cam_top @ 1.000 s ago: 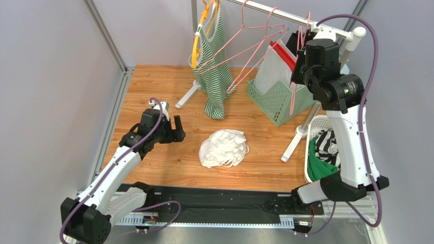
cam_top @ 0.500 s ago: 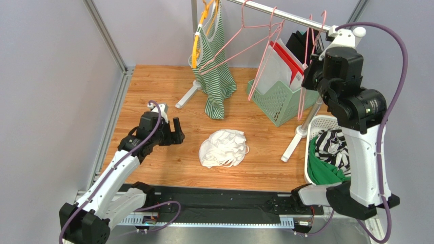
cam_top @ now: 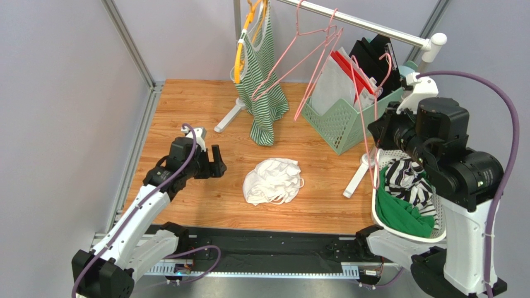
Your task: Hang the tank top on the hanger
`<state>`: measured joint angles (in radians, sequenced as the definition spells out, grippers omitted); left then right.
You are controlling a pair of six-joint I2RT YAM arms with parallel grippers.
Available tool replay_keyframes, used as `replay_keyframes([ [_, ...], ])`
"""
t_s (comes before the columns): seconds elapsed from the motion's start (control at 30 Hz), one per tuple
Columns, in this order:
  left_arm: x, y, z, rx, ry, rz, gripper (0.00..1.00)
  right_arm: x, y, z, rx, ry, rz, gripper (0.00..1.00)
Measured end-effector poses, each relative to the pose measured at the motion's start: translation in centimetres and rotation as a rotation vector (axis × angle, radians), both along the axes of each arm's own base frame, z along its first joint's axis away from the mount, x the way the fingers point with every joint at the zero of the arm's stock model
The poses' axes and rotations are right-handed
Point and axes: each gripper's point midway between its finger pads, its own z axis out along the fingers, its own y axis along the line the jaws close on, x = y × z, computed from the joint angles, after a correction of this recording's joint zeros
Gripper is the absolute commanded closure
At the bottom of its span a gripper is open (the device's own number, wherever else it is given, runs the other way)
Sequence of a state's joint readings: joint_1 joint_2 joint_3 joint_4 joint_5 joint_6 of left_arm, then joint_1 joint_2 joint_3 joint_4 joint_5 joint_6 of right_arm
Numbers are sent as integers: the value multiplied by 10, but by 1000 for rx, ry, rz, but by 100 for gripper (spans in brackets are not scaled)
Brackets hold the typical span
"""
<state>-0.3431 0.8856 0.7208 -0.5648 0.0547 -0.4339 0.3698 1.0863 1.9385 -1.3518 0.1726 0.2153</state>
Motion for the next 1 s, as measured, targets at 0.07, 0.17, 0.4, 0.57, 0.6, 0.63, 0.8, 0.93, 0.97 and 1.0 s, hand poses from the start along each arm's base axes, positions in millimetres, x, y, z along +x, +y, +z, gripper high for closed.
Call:
replay_keyframes([
  [0.07, -1, -2, 0, -2, 3, -14, 13, -8, 4, -2, 14, 4, 31, 100],
  [0.17, -2, -3, -1, 2, 5, -30, 13, -16, 9, -6, 35, 10, 73, 100],
  [0.4, -27, -51, -17, 84, 27, -262, 15, -31, 30, -51, 63, 143, 190, 100],
  [0.57, -44, -80, -16, 56, 27, -351, 16, -44, 40, -97, 77, 279, 230, 100],
  [0.6, -46, -86, -16, 47, 28, -357, 16, -48, 41, -106, 80, 307, 235, 100],
  [0.63, -47, -91, -17, 39, 36, -362, 16, -53, 42, -116, 86, 339, 240, 100],
  [0.8, -47, -112, -46, 27, 155, -328, 18, -67, 45, -134, 101, 395, 259, 100],
  [0.93, -47, -115, -76, 52, 262, -280, 22, -71, 47, -137, 111, 409, 269, 100],
  [0.97, -47, -116, -81, 56, 276, -273, 24, -71, 48, -138, 114, 411, 273, 100],
  [1.0, -47, -116, -84, 59, 284, -268, 25, -72, 48, -138, 117, 413, 275, 100],
])
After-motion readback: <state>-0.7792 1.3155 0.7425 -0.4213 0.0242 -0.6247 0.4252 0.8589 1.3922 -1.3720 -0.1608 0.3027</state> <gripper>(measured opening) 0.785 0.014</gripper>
